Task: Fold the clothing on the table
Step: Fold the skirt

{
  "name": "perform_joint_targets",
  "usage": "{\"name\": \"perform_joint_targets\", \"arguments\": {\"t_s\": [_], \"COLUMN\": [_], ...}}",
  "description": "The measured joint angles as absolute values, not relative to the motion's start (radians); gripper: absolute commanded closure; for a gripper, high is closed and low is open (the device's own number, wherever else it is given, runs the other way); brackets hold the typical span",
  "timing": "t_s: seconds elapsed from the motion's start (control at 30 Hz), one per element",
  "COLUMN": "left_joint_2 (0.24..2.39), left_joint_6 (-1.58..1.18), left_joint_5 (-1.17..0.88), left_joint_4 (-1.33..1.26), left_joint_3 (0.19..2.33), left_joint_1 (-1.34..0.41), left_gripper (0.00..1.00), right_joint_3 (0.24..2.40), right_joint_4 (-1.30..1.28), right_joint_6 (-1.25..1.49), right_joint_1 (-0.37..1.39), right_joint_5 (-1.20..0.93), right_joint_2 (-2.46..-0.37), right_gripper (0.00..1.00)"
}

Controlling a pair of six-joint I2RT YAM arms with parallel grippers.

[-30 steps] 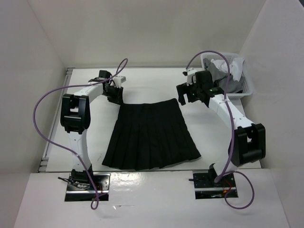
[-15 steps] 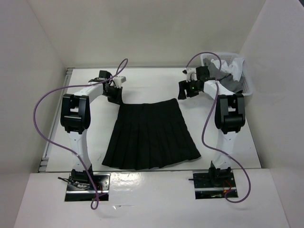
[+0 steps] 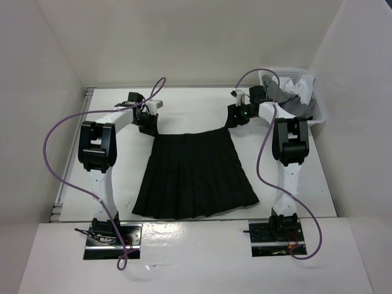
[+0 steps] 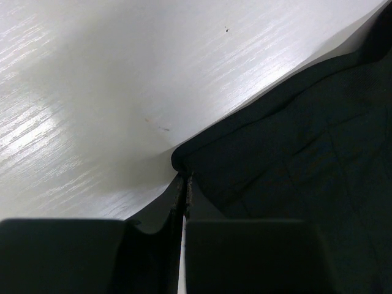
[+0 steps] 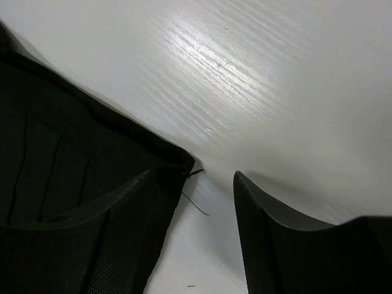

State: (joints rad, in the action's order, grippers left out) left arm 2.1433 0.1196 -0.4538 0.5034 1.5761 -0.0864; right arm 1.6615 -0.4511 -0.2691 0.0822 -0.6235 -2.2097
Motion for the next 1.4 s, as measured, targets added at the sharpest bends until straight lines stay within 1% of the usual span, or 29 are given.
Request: {"name": "perform_joint_targets", "arguments": {"t_s": [0.1, 0.17, 0.3, 0.33, 0.43, 0.53, 0.57, 0.63, 0.67, 0.73, 0.77, 0.83, 1.17, 1.4], "left_joint_2": [2.143, 2.143, 2.143, 2.143, 2.143, 2.143, 2.143, 2.143, 2.143, 2.143, 2.143, 2.143, 2.131, 2.065], "left_joint_6": [0.128, 0.128, 0.131, 0.131, 0.133, 0.135, 0.137, 0.147, 0.152, 0.155, 0.155, 0.156, 0.187, 0.203], "left_joint_5": [-0.454, -0.454, -0.453, -0.454, -0.454, -0.454, -0.454, -0.454, -0.455, -0.455, -0.455, -0.454, -0.415, -0.388], "left_joint_4": [0.502, 0.502, 0.501, 0.501, 0.501, 0.502, 0.502, 0.502, 0.502, 0.502, 0.502, 0.502, 0.547, 0.57], "left_joint_3": [1.573, 1.573, 1.572, 1.572, 1.572, 1.572, 1.572, 1.572, 1.572, 1.572, 1.572, 1.572, 1.603, 1.706], "left_joint_1": [-0.086, -0.086, -0.089, -0.09, -0.092, -0.095, -0.097, -0.1, -0.102, -0.103, -0.103, -0.103, -0.104, -0.113], "left_gripper": [1.0, 1.0, 1.0, 1.0, 1.0, 1.0, 1.0, 1.0, 1.0, 1.0, 1.0, 1.0, 1.0, 1.0], "right_joint_3": [1.662, 1.662, 1.662, 1.662, 1.662, 1.662, 1.662, 1.664, 1.668, 1.676, 1.677, 1.678, 1.699, 1.727], "right_joint_4": [-0.46, -0.463, -0.469, -0.471, -0.479, -0.484, -0.487, -0.492, -0.496, -0.501, -0.502, -0.503, -0.527, -0.535], "right_joint_6": [-0.271, -0.272, -0.274, -0.275, -0.276, -0.277, -0.277, -0.278, -0.278, -0.279, -0.278, -0.278, -0.278, -0.277], "right_joint_1": [0.083, 0.083, 0.083, 0.083, 0.084, 0.089, 0.092, 0.096, 0.097, 0.099, 0.099, 0.101, 0.112, 0.113], "right_joint_5": [-0.641, -0.658, -0.676, -0.682, -0.702, -0.714, -0.715, -0.719, -0.72, -0.724, -0.723, -0.722, -0.653, -0.581], "right_joint_2": [-2.233, -2.234, -2.237, -2.238, -2.247, -2.249, -2.251, -2.255, -2.259, -2.267, -2.269, -2.271, -2.257, -2.154], "right_gripper": [0.43, 0.43, 0.49, 0.52, 0.55, 0.6, 0.64, 0.68, 0.74, 0.82, 0.91, 1.0, 1.0, 1.0]}}
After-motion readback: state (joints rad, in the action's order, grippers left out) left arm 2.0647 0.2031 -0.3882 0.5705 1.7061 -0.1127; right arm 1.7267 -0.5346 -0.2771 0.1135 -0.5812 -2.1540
